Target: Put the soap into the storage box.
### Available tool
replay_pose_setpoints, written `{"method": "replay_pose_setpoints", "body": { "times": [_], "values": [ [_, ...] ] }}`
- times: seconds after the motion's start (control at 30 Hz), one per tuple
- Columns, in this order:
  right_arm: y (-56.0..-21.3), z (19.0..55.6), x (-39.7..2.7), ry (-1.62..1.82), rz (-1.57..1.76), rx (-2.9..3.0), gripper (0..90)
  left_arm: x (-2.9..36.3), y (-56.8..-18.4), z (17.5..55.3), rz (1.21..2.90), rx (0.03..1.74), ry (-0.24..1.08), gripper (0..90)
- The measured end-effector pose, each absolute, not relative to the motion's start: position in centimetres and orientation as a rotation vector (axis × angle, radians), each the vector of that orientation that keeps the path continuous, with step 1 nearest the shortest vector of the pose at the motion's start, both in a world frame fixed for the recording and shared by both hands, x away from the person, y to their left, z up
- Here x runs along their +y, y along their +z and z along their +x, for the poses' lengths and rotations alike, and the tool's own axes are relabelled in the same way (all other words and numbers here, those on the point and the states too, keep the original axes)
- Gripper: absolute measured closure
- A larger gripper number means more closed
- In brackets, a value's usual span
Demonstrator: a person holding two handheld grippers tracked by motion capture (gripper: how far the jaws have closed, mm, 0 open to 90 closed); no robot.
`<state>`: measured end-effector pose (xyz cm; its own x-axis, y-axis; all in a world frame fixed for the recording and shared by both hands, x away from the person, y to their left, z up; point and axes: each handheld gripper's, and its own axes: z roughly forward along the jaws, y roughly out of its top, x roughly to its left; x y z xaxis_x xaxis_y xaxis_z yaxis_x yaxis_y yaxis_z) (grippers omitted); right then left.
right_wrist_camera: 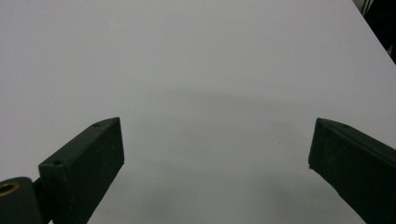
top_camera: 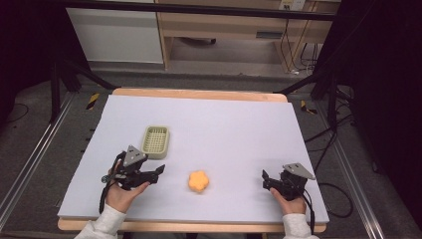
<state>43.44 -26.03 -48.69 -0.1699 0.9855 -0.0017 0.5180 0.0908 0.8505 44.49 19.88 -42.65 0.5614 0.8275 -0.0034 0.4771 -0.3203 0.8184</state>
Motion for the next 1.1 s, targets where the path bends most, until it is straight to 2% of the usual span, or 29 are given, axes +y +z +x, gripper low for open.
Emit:
{"method": "replay_pose_setpoints", "body": {
  "times": [1.1],
  "values": [
    [-48.7, 43.7, -25.9, 0.956, 1.491, 1.793, 5.7, 13.6, -43.4, 44.5, 2.134, 0.913, 0.449, 24.6]
  ]
}}
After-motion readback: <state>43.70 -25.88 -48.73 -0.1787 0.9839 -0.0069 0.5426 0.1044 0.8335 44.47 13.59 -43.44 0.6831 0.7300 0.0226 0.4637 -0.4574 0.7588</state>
